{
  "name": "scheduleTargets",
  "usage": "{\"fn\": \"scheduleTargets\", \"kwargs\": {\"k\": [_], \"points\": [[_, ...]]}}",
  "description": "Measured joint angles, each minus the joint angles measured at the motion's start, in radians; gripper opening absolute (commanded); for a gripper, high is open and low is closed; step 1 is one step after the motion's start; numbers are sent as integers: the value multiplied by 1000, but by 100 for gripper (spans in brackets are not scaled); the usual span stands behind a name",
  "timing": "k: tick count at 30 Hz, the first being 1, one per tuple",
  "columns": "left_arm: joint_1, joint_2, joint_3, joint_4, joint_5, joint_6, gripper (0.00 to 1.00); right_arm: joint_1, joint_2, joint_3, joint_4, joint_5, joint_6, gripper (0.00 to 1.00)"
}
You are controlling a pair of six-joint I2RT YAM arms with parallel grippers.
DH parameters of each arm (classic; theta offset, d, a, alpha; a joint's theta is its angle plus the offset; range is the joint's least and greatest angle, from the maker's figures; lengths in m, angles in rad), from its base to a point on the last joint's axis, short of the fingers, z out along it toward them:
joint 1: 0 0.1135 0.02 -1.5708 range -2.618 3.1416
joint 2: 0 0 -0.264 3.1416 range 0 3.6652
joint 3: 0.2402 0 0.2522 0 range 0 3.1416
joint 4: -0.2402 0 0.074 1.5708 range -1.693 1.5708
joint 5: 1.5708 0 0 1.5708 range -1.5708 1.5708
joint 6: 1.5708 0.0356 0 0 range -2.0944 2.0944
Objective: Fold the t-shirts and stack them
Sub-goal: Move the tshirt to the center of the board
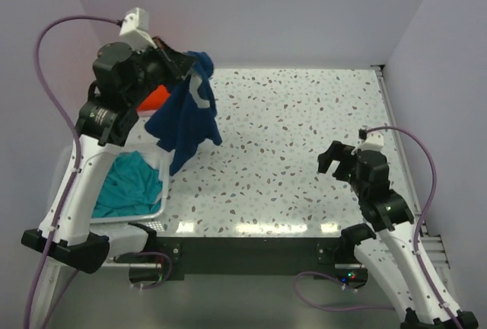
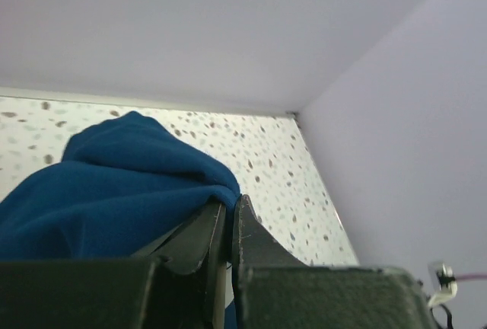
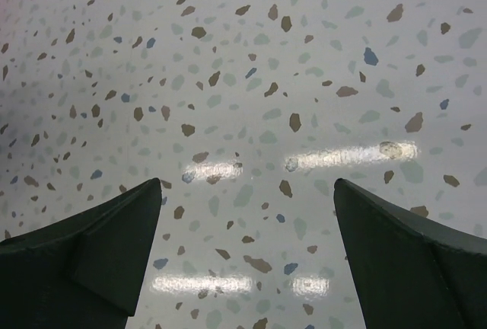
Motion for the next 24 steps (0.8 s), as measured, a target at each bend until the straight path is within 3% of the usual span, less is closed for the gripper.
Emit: {"fn": "scheduleTargets", "kwargs": {"k": [11, 20, 23, 24], "points": [[-378, 232, 5, 68, 77, 150, 0, 0, -60, 2, -41, 112, 24, 99], [-481, 510, 37, 71, 111, 211, 0, 0, -58, 2, -48, 130, 25, 99], [-480, 607, 77, 63, 111, 219, 15, 0, -52, 2, -49, 132, 25, 99], [-480, 639, 93, 63, 108, 222, 33, 0, -48, 2, -50, 132, 25, 99]]}}
